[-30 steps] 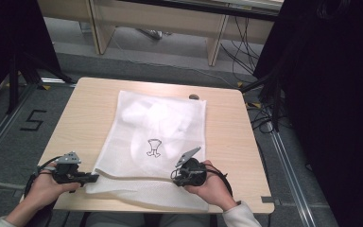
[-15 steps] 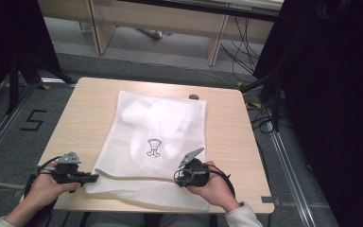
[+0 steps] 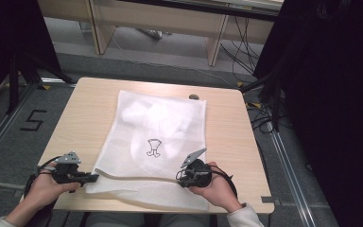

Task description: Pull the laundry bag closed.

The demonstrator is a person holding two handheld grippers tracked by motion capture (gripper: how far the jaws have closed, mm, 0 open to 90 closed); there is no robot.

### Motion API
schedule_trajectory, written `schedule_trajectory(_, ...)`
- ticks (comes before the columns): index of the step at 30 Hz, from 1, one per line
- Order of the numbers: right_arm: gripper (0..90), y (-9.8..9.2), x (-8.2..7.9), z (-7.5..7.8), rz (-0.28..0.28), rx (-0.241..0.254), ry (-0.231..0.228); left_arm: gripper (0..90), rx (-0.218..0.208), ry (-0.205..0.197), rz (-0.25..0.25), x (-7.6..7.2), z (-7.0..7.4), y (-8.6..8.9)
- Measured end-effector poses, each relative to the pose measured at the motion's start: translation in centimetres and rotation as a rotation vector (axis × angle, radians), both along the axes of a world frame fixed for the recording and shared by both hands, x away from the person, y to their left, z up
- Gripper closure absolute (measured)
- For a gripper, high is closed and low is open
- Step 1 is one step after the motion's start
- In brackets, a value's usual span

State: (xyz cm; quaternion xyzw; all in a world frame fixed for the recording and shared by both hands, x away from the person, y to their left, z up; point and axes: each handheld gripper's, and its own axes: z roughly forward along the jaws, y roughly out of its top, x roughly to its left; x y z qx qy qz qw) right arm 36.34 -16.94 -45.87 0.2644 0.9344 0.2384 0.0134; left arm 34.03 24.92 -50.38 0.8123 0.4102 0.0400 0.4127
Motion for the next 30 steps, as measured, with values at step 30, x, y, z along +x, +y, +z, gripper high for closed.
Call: schedule_trajectory(30,82.2,-1.2,-0.2,0.1,-0.006,0.01,0.002,85.1,0.002,0.001,0.0,0.0,0.0,0.0)
